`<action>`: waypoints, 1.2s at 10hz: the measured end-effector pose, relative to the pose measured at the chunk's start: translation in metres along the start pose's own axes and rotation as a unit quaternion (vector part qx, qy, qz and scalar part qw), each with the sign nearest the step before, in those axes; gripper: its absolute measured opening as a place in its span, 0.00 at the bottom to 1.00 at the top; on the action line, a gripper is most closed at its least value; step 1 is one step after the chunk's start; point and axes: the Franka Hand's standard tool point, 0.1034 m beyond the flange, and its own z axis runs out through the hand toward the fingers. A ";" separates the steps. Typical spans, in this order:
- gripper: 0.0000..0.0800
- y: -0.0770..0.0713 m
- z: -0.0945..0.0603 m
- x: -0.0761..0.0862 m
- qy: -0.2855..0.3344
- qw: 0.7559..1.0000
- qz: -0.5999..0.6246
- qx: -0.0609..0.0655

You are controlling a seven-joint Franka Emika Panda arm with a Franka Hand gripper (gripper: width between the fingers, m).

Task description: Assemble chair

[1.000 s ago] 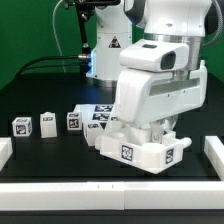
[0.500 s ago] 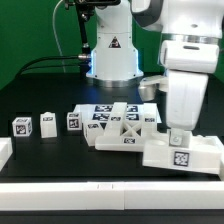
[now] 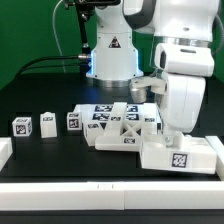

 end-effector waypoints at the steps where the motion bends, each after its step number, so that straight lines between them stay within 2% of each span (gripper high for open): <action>1: 0.03 0.002 -0.001 0.002 -0.006 1.000 0.021 0.009; 2: 0.03 -0.004 0.003 0.006 -0.025 0.997 0.060 0.036; 3: 0.03 -0.003 0.005 0.009 -0.027 0.997 0.061 0.039; 5: 0.03 -0.002 0.006 0.007 -0.026 0.998 0.052 0.036; 6: 0.03 0.000 0.009 0.010 -0.018 0.999 0.019 0.023; 7: 0.03 -0.001 0.014 0.011 -0.015 1.000 -0.002 0.022; 8: 0.03 -0.002 0.019 0.010 -0.017 0.999 -0.027 0.027; 9: 0.03 0.004 0.021 0.013 -0.019 0.998 -0.047 0.028; 10: 0.03 0.004 0.022 0.016 -0.013 0.999 -0.048 0.021; 12: 0.03 0.004 0.022 0.015 -0.014 0.999 -0.047 0.021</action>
Offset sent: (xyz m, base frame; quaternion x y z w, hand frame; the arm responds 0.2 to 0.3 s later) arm 0.0000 0.0000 0.0000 0.0000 0.0000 0.0000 1.0000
